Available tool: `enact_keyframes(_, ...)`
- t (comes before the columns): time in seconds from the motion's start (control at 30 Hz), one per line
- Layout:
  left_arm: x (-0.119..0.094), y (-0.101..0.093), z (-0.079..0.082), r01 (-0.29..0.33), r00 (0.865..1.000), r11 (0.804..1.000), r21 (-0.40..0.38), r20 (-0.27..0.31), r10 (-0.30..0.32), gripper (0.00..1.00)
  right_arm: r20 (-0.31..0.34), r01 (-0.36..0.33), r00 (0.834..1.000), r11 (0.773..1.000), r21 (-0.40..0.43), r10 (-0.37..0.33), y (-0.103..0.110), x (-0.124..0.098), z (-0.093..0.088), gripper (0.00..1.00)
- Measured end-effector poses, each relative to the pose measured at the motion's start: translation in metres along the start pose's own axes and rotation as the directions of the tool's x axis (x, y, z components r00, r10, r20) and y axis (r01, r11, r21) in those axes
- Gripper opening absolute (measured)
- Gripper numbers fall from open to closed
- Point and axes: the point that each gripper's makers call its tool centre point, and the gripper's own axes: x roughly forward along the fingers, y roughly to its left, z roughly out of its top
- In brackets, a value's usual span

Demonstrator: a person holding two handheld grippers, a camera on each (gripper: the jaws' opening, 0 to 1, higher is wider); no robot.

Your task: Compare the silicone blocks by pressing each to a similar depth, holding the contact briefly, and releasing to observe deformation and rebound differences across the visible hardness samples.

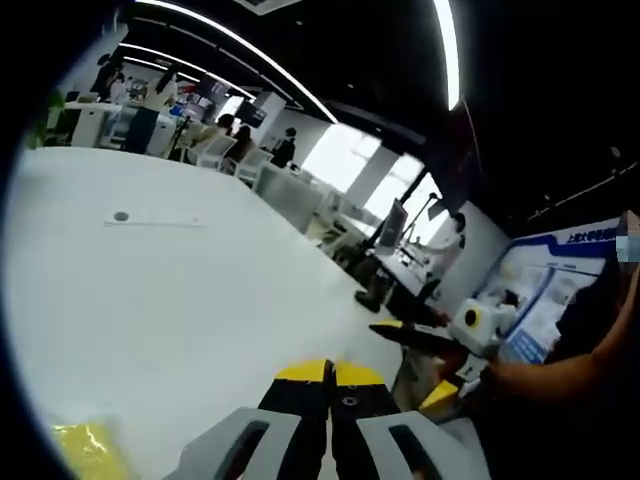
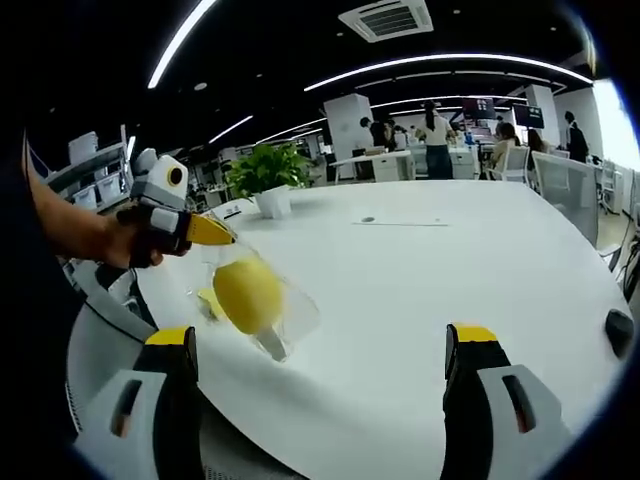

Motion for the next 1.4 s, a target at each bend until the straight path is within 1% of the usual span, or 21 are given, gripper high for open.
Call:
enact_keyframes(0.13,0.008,0.004,-0.006,-0.003,1.000,1.000,-0.020,-0.011,0.003,0.00,-0.005,-0.002,1.000,1.000,-0.005,0.002,0.001,0.001,-0.002,0.96)
enact_keyframes(0.23,0.011,0.008,-0.003,-0.007,1.000,0.999,-0.038,-0.007,0.007,0.00,-0.034,-0.011,0.999,1.000,-0.018,0.010,0.005,0.002,-0.008,0.96)
enact_keyframes(0.4,0.014,0.021,-0.002,-0.033,0.999,0.997,-0.068,0.001,0.033,0.00,-0.035,-0.010,0.999,1.000,-0.003,0.010,0.004,0.002,-0.013,0.96)
enact_keyframes(0.47,0.014,0.031,0.000,-0.061,0.998,0.994,-0.086,0.012,0.063,0.00,-0.038,-0.012,0.999,1.000,0.002,0.012,0.006,0.002,-0.015,0.96)
enact_keyframes(0.5,0.014,0.040,0.001,-0.092,0.995,0.987,-0.131,0.018,0.095,0.00,-0.039,-0.019,0.999,1.000,0.004,0.019,0.009,0.003,-0.015,0.96)
enact_keyframes(0.53,0.014,0.047,0.001,-0.118,0.992,0.981,-0.152,0.019,0.123,0.00,-0.043,-0.024,0.999,1.000,0.001,0.024,0.011,0.004,-0.017,0.96)
enact_keyframes(0.6,0.015,0.057,0.003,-0.125,0.991,0.982,-0.143,0.024,0.130,0.00,-0.060,-0.026,0.998,1.000,-0.009,0.025,0.012,0.007,-0.021,0.96)
enact_keyframes(0.67,0.015,0.064,0.004,-0.148,0.988,0.980,-0.134,0.023,0.153,0.00,-0.064,-0.024,0.998,1.000,-0.013,0.023,0.012,0.008,-0.022,0.96)
enact_keyframes(0.73,0.015,0.071,0.004,-0.156,0.987,0.978,-0.141,0.019,0.160,0.00,-0.064,-0.029,0.998,1.000,-0.012,0.028,0.013,0.010,-0.020,0.96)
enact_keyframes(0.87,0.015,0.089,0.002,-0.198,0.980,0.969,-0.151,0.007,0.201,0.00,-0.063,-0.031,0.998,0.999,-0.010,0.030,0.013,0.012,-0.019,0.96)
enact_keyframes(0.97,0.015,0.100,0.000,-0.214,0.976,0.956,-0.199,0.008,0.219,0.00,-0.062,-0.026,0.998,1.000,0.000,0.026,0.012,0.013,-0.019,0.96)
enact_keyframes(1.03,0.016,0.113,-0.002,-0.246,0.966,0.936,-0.252,0.013,0.258,0.00,-0.065,-0.028,0.998,1.000,0.004,0.028,0.012,0.013,-0.020,0.96)
enact_keyframes(1.13,0.019,0.126,-0.010,-0.276,0.955,0.907,-0.319,0.012,0.295,0.00,-0.070,-0.035,0.997,0.999,0.011,0.036,0.013,0.014,-0.023,0.96)
enact_keyframes(1.17,0.020,0.128,-0.012,-0.282,0.955,0.910,-0.304,0.006,0.298,0.00,-0.075,-0.034,0.997,0.999,0.012,0.034,0.013,0.014,-0.023,0.96)
enact_keyframes(1.23,0.023,0.129,-0.017,-0.288,0.954,0.908,-0.303,-0.008,0.300,0.00,-0.072,-0.033,0.997,0.999,0.020,0.034,0.012,0.014,-0.023,0.96)
enact_keyframes(1.3,0.025,0.131,-0.021,-0.298,0.953,0.918,-0.262,-0.025,0.303,0.00,-0.070,-0.032,0.997,0.999,0.023,0.033,0.011,0.014,-0.022,0.96)
enact_keyframes(1.37,0.027,0.133,-0.025,-0.291,0.956,0.917,-0.272,-0.040,0.292,0.00,-0.071,-0.031,0.997,0.999,0.026,0.033,0.011,0.014,-0.022,0.96)
enact_keyframes(1.4,0.028,0.134,-0.028,-0.293,0.956,0.919,-0.265,-0.052,0.290,0.00,-0.073,-0.031,0.997,0.999,0.029,0.034,0.011,0.014,-0.024,0.96)
